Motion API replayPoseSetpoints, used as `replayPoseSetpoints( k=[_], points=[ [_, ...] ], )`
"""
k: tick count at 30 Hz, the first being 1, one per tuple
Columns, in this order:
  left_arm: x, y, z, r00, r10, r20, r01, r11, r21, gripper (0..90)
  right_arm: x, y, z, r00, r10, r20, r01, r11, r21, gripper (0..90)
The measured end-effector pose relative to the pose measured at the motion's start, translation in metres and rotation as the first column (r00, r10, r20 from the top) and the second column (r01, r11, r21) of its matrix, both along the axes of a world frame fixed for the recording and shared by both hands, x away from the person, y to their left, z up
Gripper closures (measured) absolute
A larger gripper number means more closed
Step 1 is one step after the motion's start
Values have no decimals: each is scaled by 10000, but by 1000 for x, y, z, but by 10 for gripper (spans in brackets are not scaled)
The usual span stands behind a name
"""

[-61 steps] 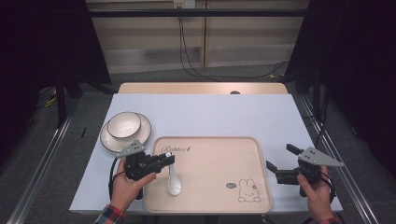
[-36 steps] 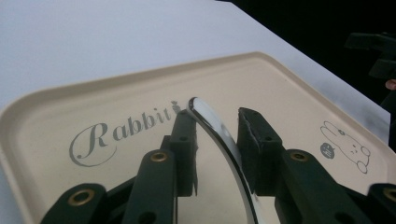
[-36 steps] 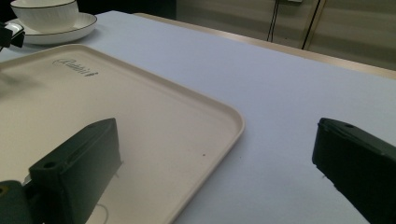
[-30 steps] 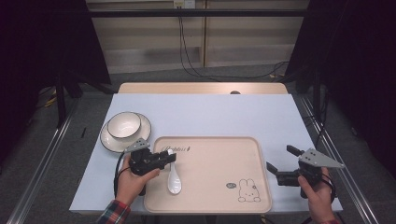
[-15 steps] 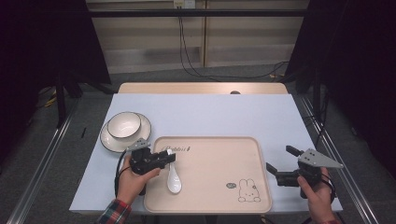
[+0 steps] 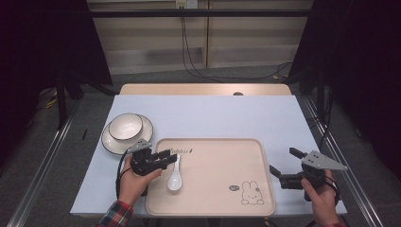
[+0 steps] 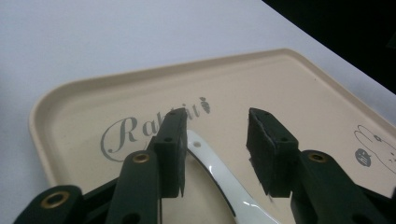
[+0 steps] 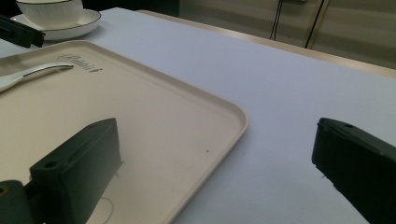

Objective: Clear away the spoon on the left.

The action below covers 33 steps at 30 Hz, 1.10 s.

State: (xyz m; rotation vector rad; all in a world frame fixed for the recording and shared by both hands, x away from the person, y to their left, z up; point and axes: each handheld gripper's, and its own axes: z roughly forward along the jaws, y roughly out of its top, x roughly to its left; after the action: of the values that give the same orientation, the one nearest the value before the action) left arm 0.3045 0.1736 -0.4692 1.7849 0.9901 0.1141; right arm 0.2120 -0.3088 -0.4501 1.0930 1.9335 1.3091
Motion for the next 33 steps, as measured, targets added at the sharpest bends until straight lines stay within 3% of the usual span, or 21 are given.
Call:
replayPoseSetpoints(
  k=[19,29,33],
  points=[
    [-3,15,19,9941,351,1029,-311,9987,-399,459,-1,-1,1,10000,-30,29,30,10000,5,9],
    [-6,25,25,9847,620,1631,-607,9981,-130,329,-2,-1,1,10000,40,41,-40,10000,20,10],
    [-7,29,28,9808,509,1883,-518,9987,-3,295,-2,-1,1,10000,41,36,-41,10000,50,10]
  ],
)
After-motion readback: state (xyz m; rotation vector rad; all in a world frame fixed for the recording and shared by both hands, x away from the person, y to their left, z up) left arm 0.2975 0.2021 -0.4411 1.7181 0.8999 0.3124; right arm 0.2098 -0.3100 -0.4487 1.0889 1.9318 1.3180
